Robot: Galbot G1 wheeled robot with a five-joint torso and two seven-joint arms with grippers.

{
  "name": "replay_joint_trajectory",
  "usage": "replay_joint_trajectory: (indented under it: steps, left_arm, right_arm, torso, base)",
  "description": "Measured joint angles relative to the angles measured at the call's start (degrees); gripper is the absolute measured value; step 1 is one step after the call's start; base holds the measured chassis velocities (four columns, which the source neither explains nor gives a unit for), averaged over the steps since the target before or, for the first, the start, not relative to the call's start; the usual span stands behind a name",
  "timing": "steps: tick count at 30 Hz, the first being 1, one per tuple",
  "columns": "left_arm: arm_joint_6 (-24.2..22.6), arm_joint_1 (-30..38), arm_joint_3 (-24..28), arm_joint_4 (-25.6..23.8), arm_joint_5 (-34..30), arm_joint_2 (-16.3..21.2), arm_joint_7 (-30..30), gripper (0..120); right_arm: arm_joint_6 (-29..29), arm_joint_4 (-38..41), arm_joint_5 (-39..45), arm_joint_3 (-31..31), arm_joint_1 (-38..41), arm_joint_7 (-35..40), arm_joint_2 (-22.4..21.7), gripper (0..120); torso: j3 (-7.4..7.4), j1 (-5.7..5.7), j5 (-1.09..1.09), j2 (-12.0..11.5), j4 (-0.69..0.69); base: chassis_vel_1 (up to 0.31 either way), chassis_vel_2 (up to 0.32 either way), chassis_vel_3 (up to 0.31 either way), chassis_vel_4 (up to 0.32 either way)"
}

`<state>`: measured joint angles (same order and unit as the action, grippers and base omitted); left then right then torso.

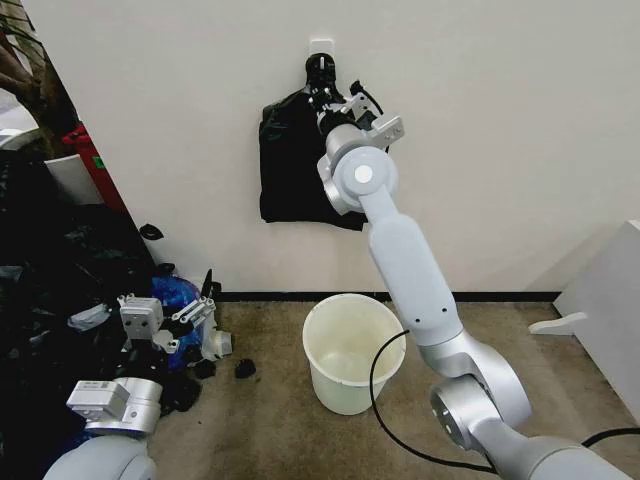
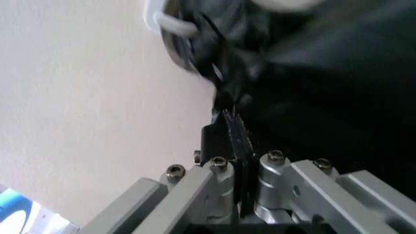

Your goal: Place the garbage bag over the trash bin.

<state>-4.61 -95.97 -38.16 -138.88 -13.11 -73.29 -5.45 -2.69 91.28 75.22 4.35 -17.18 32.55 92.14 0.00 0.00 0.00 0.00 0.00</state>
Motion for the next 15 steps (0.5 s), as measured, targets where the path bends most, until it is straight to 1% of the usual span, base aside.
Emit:
replay_joint_trajectory:
  steps: [8,13,15]
  left_arm:
    - [0.22,0.11,0.01,0.24,0.27,0.08,0.16,100]
    - [0.4,0.28,0.01,0.43,0.36,0.26,0.34,100]
    - [0.47,0.3,0.01,0.51,0.38,0.32,0.36,100]
  right_arm:
    - [0.02,3.32,-0.06,-1.27,-4.81,0.59,0.0,0]
    - [0.04,5.97,-1.04,-2.17,-10.34,0.61,-0.8,0]
    - [0.04,6.32,-1.27,-2.23,-11.34,0.61,-0.98,0]
  torso:
    - [0.0,0.0,0.0,0.0,0.0]
    - [-0.01,0.0,0.0,0.0,-0.01]
    - [0.0,0.0,0.01,0.0,0.0]
  base:
    - [0.0,0.0,0.0,0.0]
    - [0.0,0.0,0.0,0.0]
    - [0.0,0.0,0.0,0.0]
